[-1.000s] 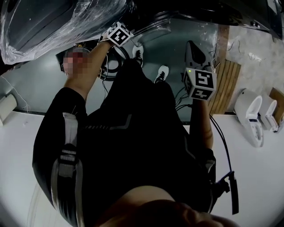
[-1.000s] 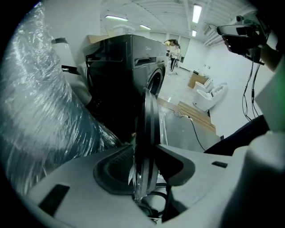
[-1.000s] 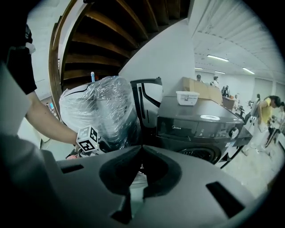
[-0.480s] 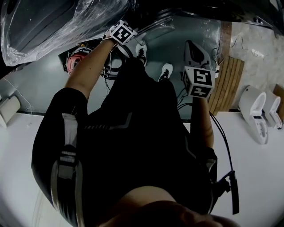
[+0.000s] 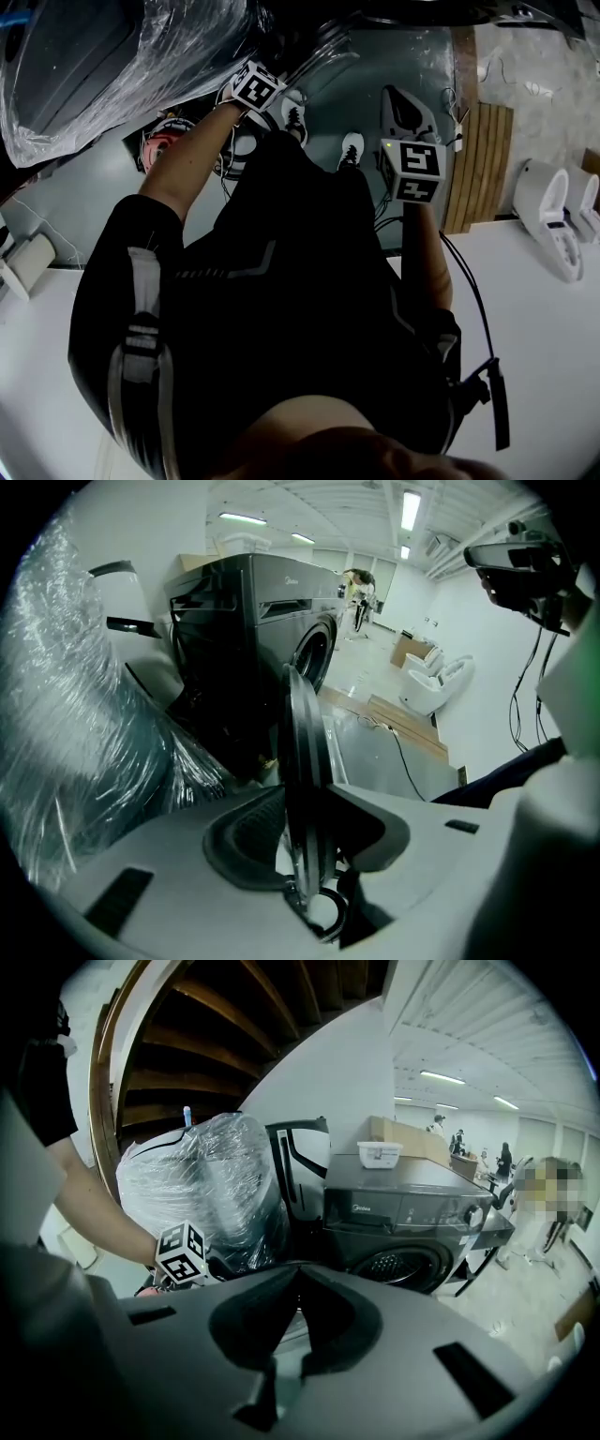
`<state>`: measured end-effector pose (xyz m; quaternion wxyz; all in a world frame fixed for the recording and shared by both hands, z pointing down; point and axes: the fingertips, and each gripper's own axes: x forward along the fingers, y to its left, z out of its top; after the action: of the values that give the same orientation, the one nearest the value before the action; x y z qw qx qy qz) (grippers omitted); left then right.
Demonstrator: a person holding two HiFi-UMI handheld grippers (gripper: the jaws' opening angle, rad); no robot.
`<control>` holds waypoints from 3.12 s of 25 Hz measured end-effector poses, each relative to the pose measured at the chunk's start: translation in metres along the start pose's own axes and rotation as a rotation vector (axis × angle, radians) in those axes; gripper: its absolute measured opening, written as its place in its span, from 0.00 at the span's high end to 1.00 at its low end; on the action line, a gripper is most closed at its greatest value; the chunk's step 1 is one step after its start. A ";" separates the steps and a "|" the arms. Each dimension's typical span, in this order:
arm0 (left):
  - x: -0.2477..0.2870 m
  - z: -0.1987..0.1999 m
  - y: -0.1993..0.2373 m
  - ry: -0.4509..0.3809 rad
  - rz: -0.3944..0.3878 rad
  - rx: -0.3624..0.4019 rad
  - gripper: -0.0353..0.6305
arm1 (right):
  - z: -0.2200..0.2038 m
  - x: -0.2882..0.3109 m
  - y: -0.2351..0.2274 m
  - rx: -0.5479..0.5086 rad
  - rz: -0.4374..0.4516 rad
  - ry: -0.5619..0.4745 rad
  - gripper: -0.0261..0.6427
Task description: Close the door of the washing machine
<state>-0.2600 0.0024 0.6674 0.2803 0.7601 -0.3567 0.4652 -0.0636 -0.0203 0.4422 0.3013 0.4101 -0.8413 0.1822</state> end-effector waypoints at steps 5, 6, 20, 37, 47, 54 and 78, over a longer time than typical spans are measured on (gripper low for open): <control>0.005 -0.002 -0.026 -0.002 -0.050 0.077 0.74 | -0.013 -0.007 -0.005 0.036 -0.025 0.012 0.95; 0.006 -0.001 -0.031 -0.002 -0.062 0.080 0.74 | -0.015 -0.009 -0.007 0.047 -0.034 0.013 0.95; 0.021 0.017 -0.101 -0.035 -0.198 0.069 0.71 | -0.057 -0.051 -0.029 0.211 -0.193 0.015 0.95; 0.038 0.050 -0.175 0.012 -0.451 0.221 0.69 | -0.101 -0.093 -0.048 0.378 -0.396 0.032 0.95; 0.047 0.092 -0.200 -0.021 -0.458 0.471 0.69 | -0.116 -0.119 -0.056 0.429 -0.499 0.056 0.95; 0.057 0.116 -0.218 -0.023 -0.474 0.524 0.69 | -0.124 -0.133 -0.061 0.439 -0.537 0.082 0.95; 0.067 0.239 -0.198 -0.139 -0.255 0.661 0.69 | -0.118 -0.133 -0.135 0.416 -0.569 0.049 0.95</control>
<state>0.0414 -0.0812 0.6109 0.0503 0.8779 -0.1074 0.4639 0.1503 0.0417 0.4522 0.2699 0.6761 -0.6310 0.2682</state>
